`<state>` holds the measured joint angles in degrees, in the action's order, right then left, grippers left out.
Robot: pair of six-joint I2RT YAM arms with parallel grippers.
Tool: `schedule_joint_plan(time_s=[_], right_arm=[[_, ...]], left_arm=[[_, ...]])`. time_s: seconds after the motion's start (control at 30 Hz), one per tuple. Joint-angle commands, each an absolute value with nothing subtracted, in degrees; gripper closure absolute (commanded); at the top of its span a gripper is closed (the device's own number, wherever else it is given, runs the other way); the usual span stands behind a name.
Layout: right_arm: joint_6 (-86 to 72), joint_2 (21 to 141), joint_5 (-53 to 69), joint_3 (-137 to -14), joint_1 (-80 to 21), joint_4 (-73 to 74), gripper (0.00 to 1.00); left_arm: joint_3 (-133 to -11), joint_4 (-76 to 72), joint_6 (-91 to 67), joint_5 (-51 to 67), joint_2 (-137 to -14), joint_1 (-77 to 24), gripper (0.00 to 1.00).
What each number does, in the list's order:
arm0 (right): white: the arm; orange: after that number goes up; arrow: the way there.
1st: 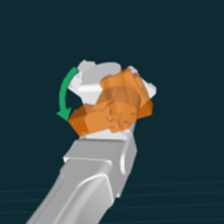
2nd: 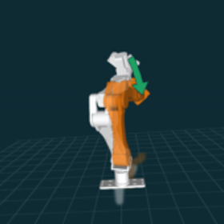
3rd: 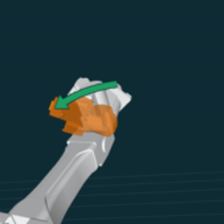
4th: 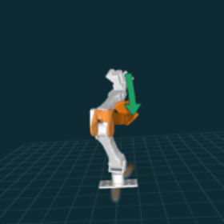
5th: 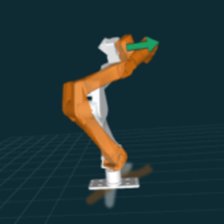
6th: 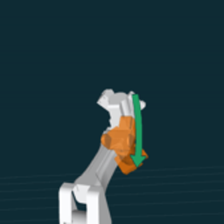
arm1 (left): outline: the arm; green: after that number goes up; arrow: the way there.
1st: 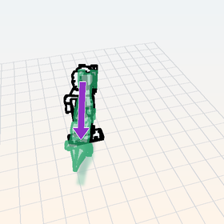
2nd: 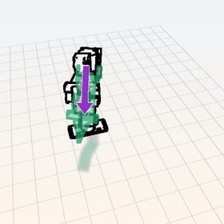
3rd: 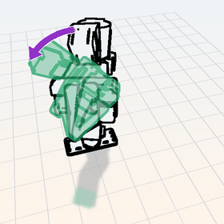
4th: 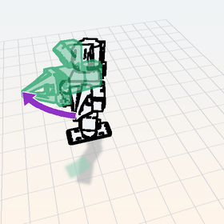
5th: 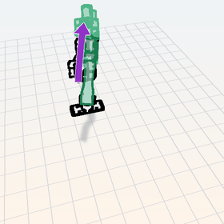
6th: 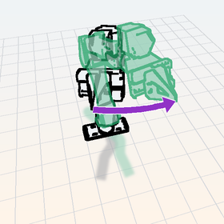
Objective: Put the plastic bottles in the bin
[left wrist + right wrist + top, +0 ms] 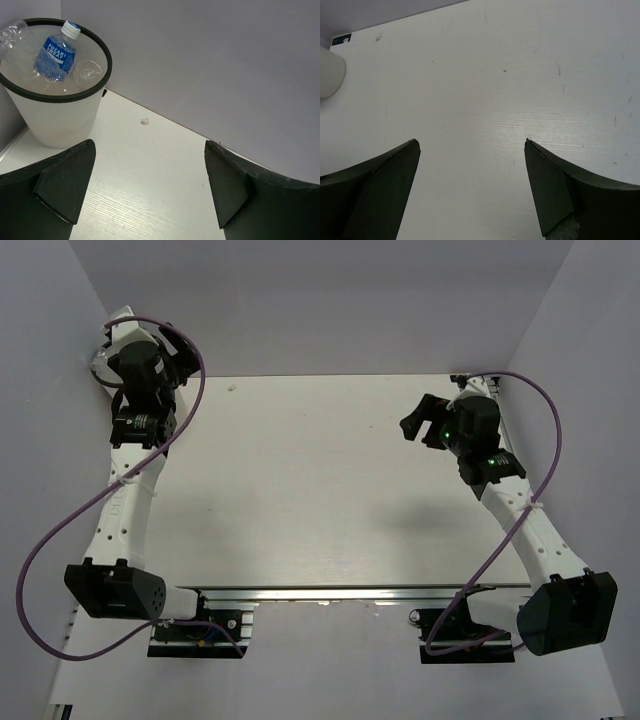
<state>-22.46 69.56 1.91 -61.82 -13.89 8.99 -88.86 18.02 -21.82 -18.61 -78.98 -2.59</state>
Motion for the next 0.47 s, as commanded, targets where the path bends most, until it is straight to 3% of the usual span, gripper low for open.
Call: schedule_joint_plan(time_s=[0.0, 0.43], right_arm=[[-24.5, 66.4, -2.9, -59.6, -13.4, 9.8, 0.11], [-25.1, 64.2, -7.0, -59.1, -13.4, 6.4, 0.11]], left_arm=[[-87.6, 18.9, -22.5, -18.1, -75.6, -2.7, 0.02], [-83.9, 22.7, -22.4, -21.4, -68.7, -2.6, 0.02]])
